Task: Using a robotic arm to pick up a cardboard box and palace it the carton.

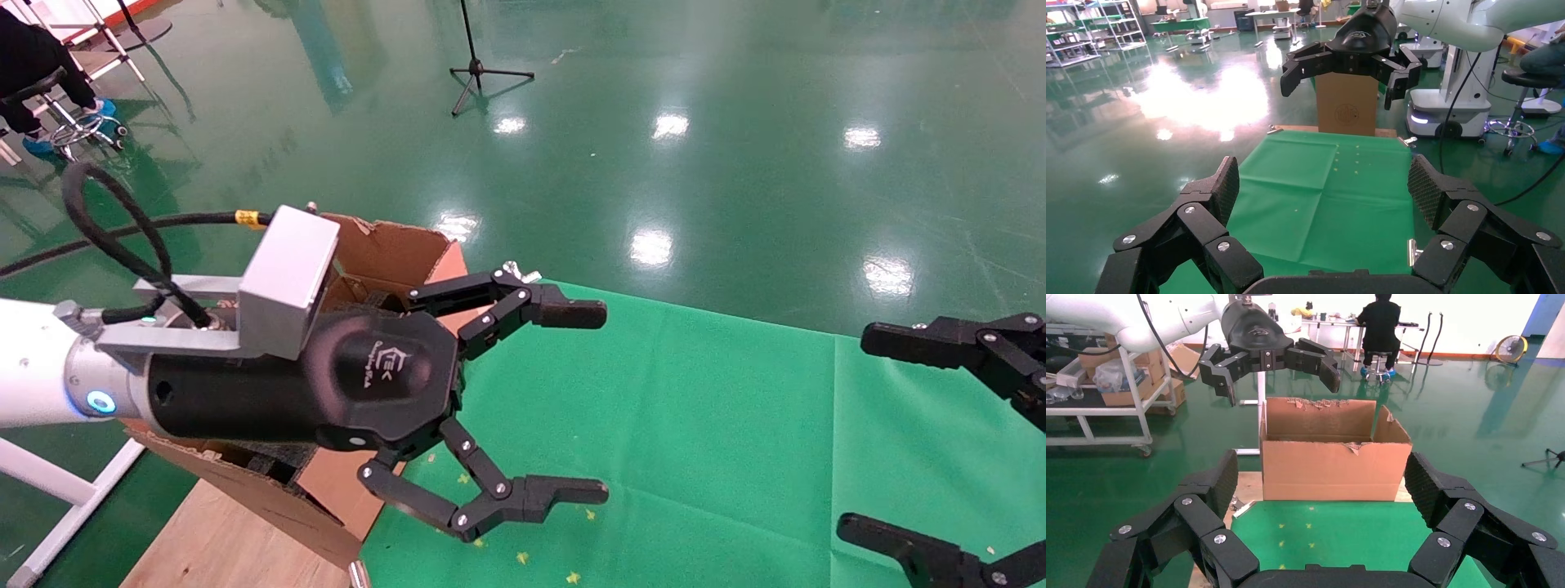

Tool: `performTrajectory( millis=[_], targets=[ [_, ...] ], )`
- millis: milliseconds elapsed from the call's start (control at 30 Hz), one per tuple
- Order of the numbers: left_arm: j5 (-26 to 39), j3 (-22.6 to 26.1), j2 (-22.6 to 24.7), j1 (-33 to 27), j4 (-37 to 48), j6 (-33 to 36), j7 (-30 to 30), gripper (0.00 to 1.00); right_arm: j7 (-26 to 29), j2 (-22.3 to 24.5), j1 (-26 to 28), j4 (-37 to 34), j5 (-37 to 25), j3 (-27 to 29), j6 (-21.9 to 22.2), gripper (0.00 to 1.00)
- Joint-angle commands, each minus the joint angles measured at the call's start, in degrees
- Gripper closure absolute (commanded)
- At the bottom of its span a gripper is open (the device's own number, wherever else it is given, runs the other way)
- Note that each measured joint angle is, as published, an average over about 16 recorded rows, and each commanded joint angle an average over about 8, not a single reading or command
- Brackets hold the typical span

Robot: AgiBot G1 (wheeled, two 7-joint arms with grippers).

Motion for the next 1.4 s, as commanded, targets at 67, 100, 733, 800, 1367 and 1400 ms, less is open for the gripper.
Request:
performTrajectory(
  millis=[67,100,733,800,1367,1400],
  targets=[
    [0.11,0.09,0.00,-0.11,0.19,-0.07,0.00,0.00,0.00,0.00,0.00,0.00,0.00,0.00,0.00,0.00],
    [0.14,0.11,0.00,-0.13,0.23,-0.08,-0.01,0.00,0.00,0.00,0.00,0.00,0.00,0.00,0.00,0.00],
    [0.34,0.25,0.00,-0.34,0.59,-0.17,-0.04,0.00,0.00,0.00,0.00,0.00,0.00,0.00,0.00,0.00],
    [0.35,0.26,0.00,-0.34,0.60,-0.18,-0.05,0.00,0.00,0.00,0.00,0.00,0.00,0.00,0.00,0.00],
    [0.41,0.32,0.00,-0.40,0.66,-0.20,-0.05,0.00,0.00,0.00,0.00,0.00,0.00,0.00,0.00,0.00],
    [0.41,0.32,0.00,-0.40,0.66,-0.20,-0.05,0.00,0.00,0.00,0.00,0.00,0.00,0.00,0.00,0.00]
  ],
)
